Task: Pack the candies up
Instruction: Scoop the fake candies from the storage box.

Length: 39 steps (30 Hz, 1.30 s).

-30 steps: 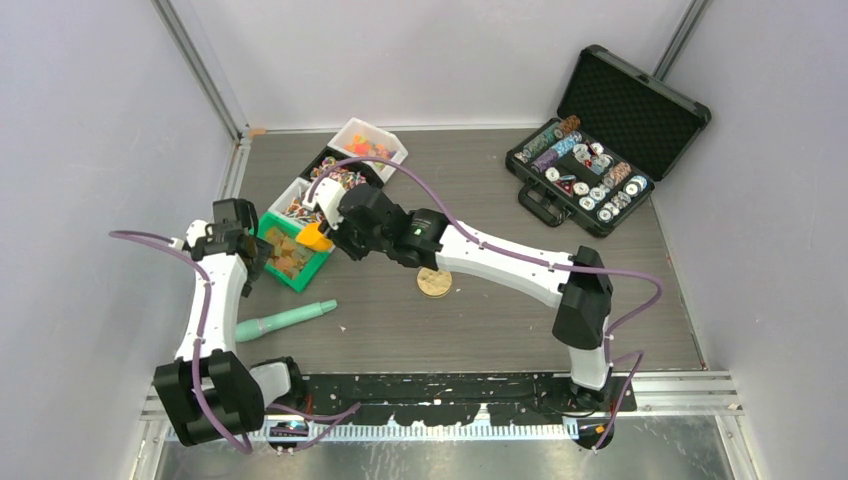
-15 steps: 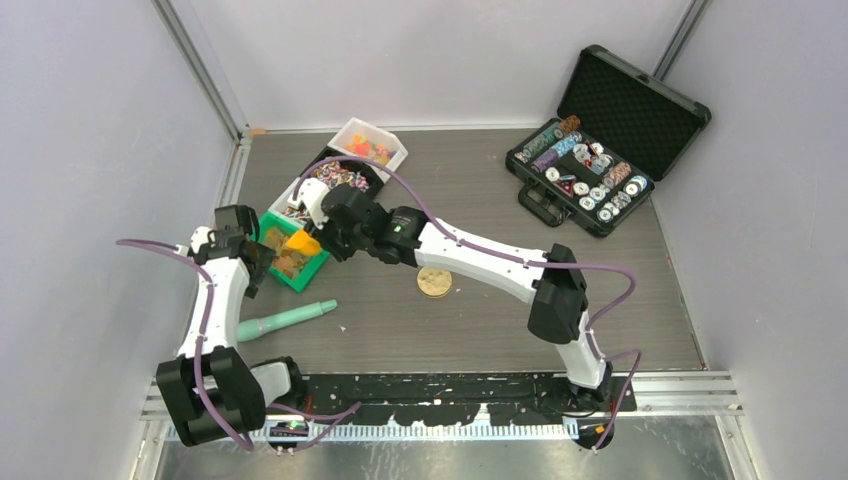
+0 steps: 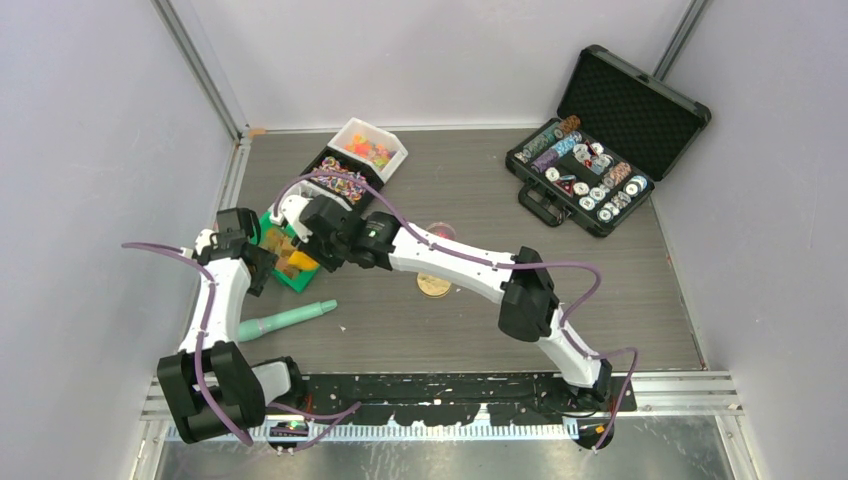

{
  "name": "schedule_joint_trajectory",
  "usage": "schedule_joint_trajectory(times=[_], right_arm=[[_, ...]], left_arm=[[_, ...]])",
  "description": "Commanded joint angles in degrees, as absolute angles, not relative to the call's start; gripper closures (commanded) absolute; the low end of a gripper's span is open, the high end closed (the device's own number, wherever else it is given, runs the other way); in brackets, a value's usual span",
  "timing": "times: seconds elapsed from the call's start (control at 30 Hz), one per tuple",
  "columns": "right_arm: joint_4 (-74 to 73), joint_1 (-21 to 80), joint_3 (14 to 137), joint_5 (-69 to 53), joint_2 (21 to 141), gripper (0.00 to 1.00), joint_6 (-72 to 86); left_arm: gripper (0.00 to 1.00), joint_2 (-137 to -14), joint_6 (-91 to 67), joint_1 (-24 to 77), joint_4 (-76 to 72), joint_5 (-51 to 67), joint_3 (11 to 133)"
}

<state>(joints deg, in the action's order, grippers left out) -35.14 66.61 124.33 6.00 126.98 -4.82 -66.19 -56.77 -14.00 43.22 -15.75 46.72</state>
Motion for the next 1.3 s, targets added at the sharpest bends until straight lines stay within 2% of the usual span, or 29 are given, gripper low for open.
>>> schedule_joint_trajectory(times=[0.0, 0.27, 0.53, 1.27], right_arm=[[-36.9, 67.9, 129.5, 8.9, 128.3, 1.0, -7.5], [-39.3, 68.5, 135.1, 11.4, 133.5, 1.0, -10.1], [-34.6, 68.5, 135.1, 12.1, 135.8, 1.0, -10.2], [-10.5, 68.8, 116.6, 16.6, 130.6, 1.0, -8.8]], left_arm=[[0.52, -66.4, -56.9, -14.4, 40.8, -15.4, 46.2], [0.58, -67.4, -57.0, -14.5, 40.6, -14.7, 45.7], [0.62, -67.7, -56.8, -14.5, 40.1, -14.1, 44.9], [0.66, -67.5, -56.7, -14.5, 40.5, -14.8, 44.1]])
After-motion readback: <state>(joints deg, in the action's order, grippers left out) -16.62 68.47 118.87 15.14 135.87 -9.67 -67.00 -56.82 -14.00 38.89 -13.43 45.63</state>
